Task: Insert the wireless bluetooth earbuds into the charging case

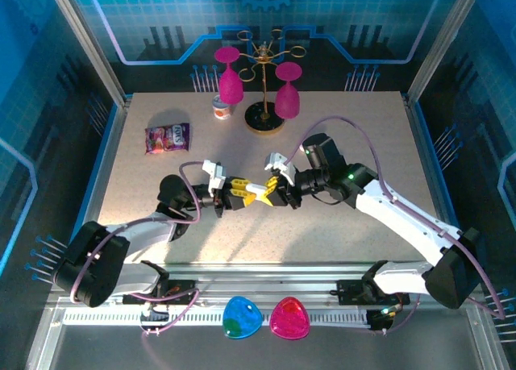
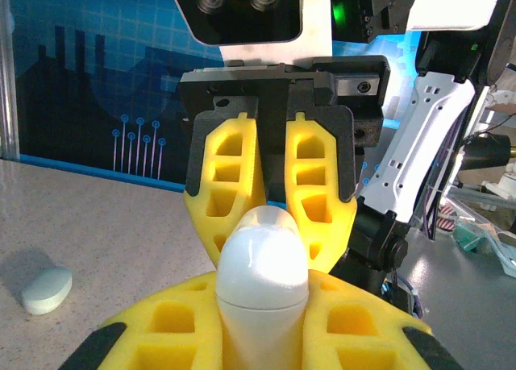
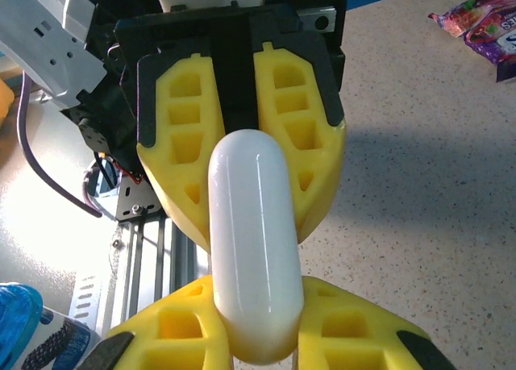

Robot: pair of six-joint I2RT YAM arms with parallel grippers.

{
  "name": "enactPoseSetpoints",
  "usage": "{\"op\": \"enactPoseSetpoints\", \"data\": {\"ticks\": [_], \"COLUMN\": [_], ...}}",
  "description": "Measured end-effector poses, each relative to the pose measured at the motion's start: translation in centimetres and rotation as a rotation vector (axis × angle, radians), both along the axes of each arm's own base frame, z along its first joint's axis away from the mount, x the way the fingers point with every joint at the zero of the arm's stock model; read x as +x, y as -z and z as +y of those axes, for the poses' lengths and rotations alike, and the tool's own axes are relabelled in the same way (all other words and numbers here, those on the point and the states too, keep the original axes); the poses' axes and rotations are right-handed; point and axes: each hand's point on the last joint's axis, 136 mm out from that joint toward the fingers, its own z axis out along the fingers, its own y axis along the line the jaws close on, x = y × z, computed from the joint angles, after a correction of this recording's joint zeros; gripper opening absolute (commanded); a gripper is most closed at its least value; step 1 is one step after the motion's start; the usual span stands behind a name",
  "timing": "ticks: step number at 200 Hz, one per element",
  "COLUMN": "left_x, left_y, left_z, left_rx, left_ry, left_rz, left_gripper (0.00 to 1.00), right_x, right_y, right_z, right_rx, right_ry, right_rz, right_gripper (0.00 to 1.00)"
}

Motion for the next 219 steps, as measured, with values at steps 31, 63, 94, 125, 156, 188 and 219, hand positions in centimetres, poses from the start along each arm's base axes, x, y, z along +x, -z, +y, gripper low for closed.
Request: {"op": "enactPoseSetpoints", "data": {"ticks": [31,63,94,125,156,188,219], "left_x": [0.8,2.2,3.2,3.7,3.5,3.0,3.0], "left_y": [0.0,0.3,1.8,5.3,7.9,10.1,10.4], "left_z": [0.1,0.7,1.1,1.0,1.0,1.0,1.1], "left_rx": [0.001,0.048,0.160,0.314,0.416,0.493,0.508], "left_ry": [-0.048,-0.179,-0.314,-0.372,-0.365,-0.339,-0.345], "left_rz": [-0.002,-0.057,-0.133,-0.151,-0.150,-0.130,-0.129], "left_gripper": [0.80,0.95,0.99,0.99,0.99,0.99,0.99], "right_x": [0.3,3.8,9.4,12.7,13.1,13.2,13.5], "right_y": [0.0,1.1,4.8,11.3,16.6,20.0,21.2], "right_z": [-0.1,-1.9,-5.5,-7.7,-8.2,-8.3,-8.8], "right_rx": [0.006,0.035,0.050,-0.004,-0.071,-0.117,-0.139], "right_ry": [0.015,0.186,0.486,0.699,0.794,0.840,0.874], "right_rz": [0.010,0.075,0.260,0.521,0.695,0.778,0.792], "right_gripper": [0.13,0.15,0.13,0.14,0.17,0.23,0.43]}}
